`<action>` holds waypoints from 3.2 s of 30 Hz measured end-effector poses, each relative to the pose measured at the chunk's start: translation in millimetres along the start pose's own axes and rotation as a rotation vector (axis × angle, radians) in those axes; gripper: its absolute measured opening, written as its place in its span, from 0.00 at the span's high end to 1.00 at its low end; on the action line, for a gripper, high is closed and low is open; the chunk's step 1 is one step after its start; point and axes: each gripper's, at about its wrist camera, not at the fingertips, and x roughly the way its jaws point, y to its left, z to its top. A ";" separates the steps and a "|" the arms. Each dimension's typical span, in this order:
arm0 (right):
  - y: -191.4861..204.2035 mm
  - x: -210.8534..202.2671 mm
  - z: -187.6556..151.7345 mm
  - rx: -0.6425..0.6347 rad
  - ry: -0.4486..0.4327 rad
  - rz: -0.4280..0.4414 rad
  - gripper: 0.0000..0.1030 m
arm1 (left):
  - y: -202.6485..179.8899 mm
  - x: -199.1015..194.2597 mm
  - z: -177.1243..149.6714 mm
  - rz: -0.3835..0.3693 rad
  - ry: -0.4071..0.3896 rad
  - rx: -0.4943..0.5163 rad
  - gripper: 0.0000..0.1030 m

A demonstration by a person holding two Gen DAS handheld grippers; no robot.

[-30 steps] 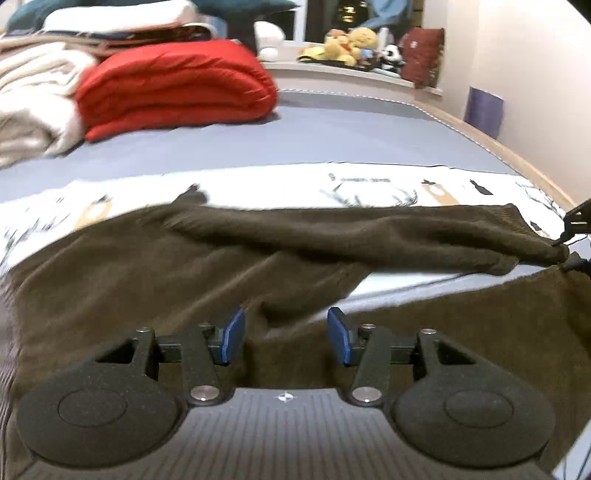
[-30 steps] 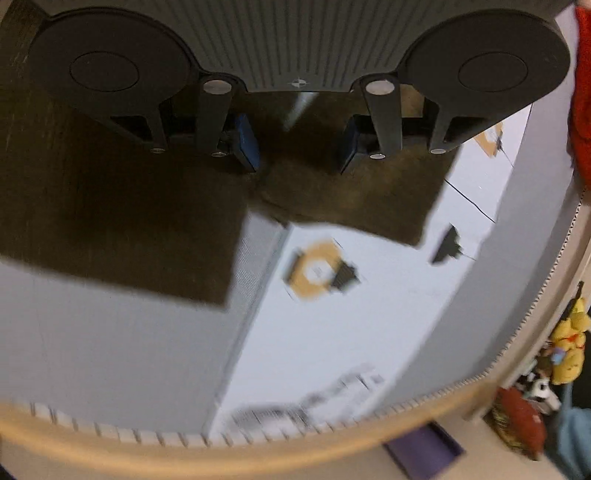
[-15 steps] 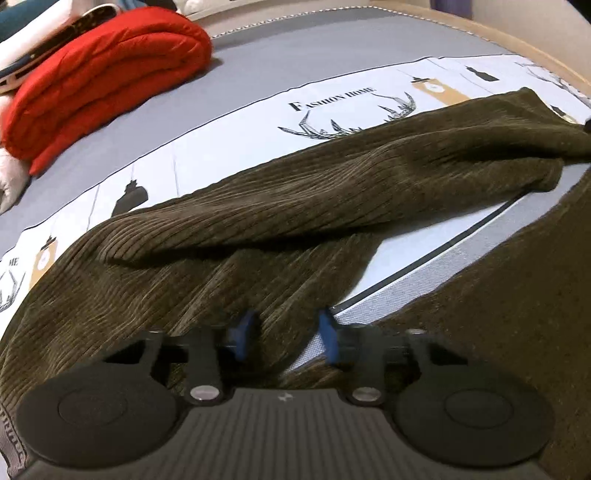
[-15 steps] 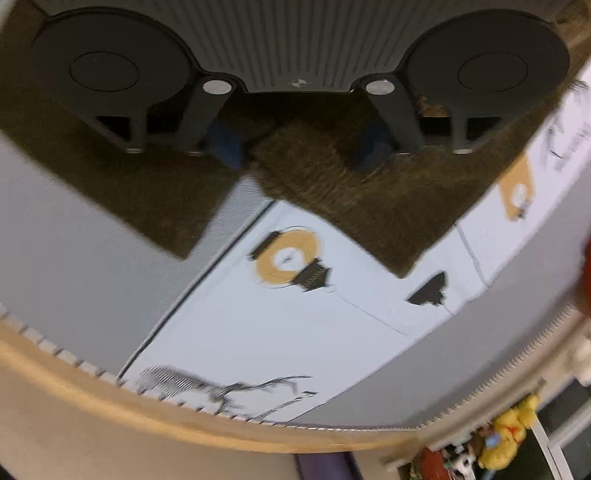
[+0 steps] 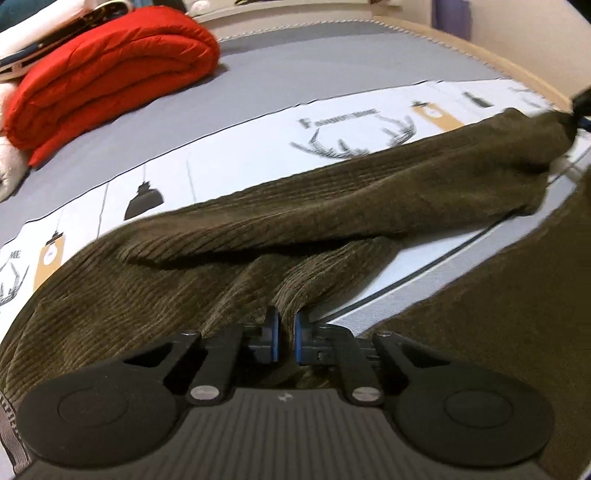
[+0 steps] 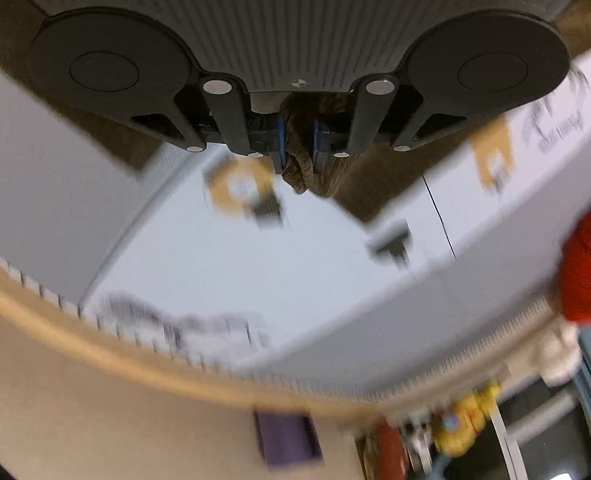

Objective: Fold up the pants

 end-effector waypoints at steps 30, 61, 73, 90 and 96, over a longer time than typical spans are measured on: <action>20.6 -3.7 -12.9 0.066 0.019 0.193 0.48 | -27.6 -2.1 10.5 -0.220 -0.055 -0.159 0.62; 165.7 114.2 -47.6 -0.656 -0.073 0.055 0.96 | -51.0 24.3 31.6 -0.314 0.000 -0.102 0.54; 34.3 27.3 -13.9 0.130 -0.275 -0.196 0.49 | -99.5 37.8 12.5 -0.252 -0.004 0.024 0.53; -23.1 46.2 -42.4 0.183 -0.080 -0.197 0.92 | 3.2 -98.8 -100.1 -0.121 -0.061 -0.121 0.51; -38.9 32.3 -33.7 0.198 -0.040 -0.289 0.89 | 34.6 -108.9 -146.2 -0.071 0.015 -0.229 0.51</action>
